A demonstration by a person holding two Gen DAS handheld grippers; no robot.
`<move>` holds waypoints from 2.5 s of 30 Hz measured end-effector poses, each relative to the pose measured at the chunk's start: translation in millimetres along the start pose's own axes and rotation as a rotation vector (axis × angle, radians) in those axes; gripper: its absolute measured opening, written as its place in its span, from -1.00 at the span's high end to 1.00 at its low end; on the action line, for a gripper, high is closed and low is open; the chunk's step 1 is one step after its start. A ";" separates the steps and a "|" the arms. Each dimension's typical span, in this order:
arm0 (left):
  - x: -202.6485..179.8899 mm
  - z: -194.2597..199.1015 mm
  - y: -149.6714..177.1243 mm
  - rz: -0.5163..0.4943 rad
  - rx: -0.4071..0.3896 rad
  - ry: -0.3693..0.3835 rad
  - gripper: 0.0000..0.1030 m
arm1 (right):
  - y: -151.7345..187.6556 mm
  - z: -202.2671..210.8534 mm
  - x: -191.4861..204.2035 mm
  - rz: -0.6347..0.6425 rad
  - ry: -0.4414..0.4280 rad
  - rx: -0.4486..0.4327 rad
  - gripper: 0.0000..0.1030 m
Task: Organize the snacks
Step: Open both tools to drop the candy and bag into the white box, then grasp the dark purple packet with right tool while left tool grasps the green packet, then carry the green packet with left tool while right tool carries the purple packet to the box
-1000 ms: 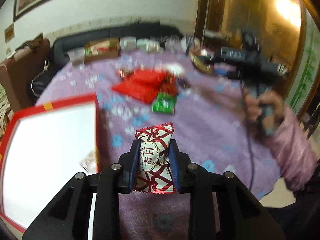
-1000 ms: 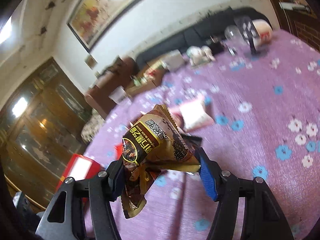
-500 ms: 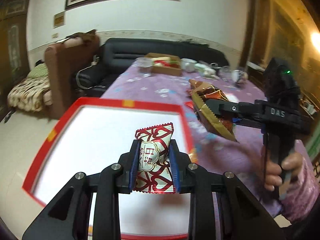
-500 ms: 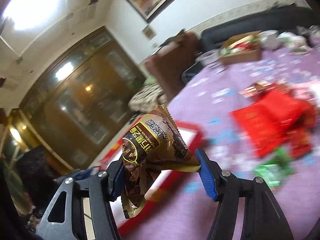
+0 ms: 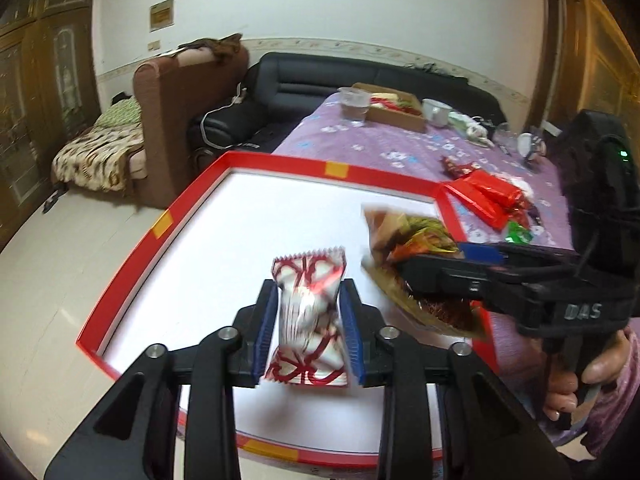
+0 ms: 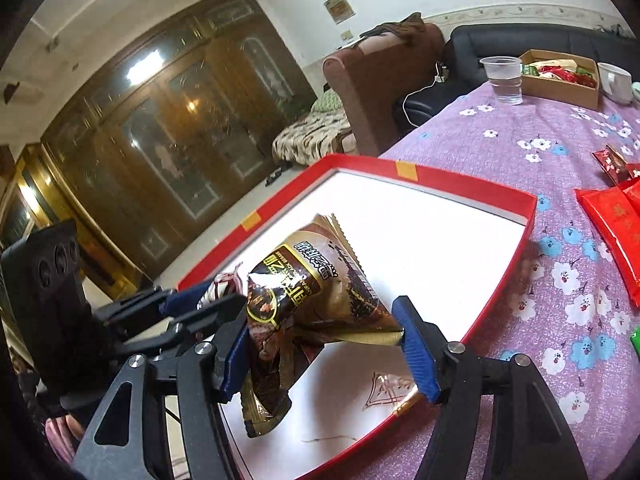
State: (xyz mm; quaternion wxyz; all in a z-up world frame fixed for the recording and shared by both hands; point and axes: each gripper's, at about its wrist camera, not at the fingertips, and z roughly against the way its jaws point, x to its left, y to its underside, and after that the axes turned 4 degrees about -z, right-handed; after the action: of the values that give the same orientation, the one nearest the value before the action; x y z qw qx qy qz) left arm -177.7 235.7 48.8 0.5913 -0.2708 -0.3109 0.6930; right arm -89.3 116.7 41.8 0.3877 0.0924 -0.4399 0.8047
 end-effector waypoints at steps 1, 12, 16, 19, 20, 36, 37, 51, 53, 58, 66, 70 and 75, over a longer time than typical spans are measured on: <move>-0.4 1.8 1.0 0.003 -0.001 -0.004 0.22 | 0.7 0.8 1.2 0.003 0.003 -0.001 -0.39; -25.4 11.2 -9.0 -0.036 -0.036 0.047 -0.35 | -13.6 64.0 -59.8 -0.153 0.103 -0.161 -0.39; -57.8 14.9 -21.4 -0.114 -0.060 0.099 -0.36 | -23.1 120.1 -114.3 -0.238 0.287 -0.240 -0.40; -92.7 15.3 -31.9 -0.203 -0.073 0.149 -0.55 | -26.6 154.1 -161.1 -0.323 0.458 -0.233 -0.43; -100.5 15.0 -34.4 -0.222 -0.072 0.160 -0.55 | -27.6 162.4 -176.8 -0.352 0.517 -0.221 -0.43; -244.9 -82.3 -68.0 -0.466 0.154 0.344 -0.54 | -19.4 136.9 -246.0 -0.272 0.737 -0.050 0.21; -248.1 -88.1 -68.8 -0.470 0.164 0.343 -0.54 | -17.9 135.8 -244.9 -0.243 0.749 -0.039 0.23; -256.4 -123.6 -60.1 -0.466 0.273 0.381 0.06 | -18.9 163.2 -270.9 -0.436 0.649 -0.073 0.49; -255.3 -123.3 -61.5 -0.465 0.272 0.386 0.20 | -19.0 163.0 -270.2 -0.437 0.652 -0.074 0.49; -268.4 -114.9 -52.5 -0.511 0.268 0.412 0.20 | -19.0 163.6 -270.7 -0.448 0.645 -0.078 0.49; -270.1 -107.3 -48.0 -0.469 0.257 0.426 0.21 | -18.4 164.8 -269.7 -0.444 0.643 -0.078 0.50; -255.4 -104.9 -50.3 -0.395 0.238 0.419 0.21 | -18.6 171.0 -268.4 -0.457 0.598 -0.102 0.51; -242.2 -81.0 -52.9 -0.372 0.168 0.390 0.21 | -21.3 180.1 -261.9 -0.454 0.553 -0.158 0.52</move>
State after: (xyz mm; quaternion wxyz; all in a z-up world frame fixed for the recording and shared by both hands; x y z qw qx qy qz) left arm -45.7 11.1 37.0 0.7775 -0.2871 -0.1772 0.5307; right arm 69.8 -159.1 34.3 0.6666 -0.0637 -0.3477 0.6563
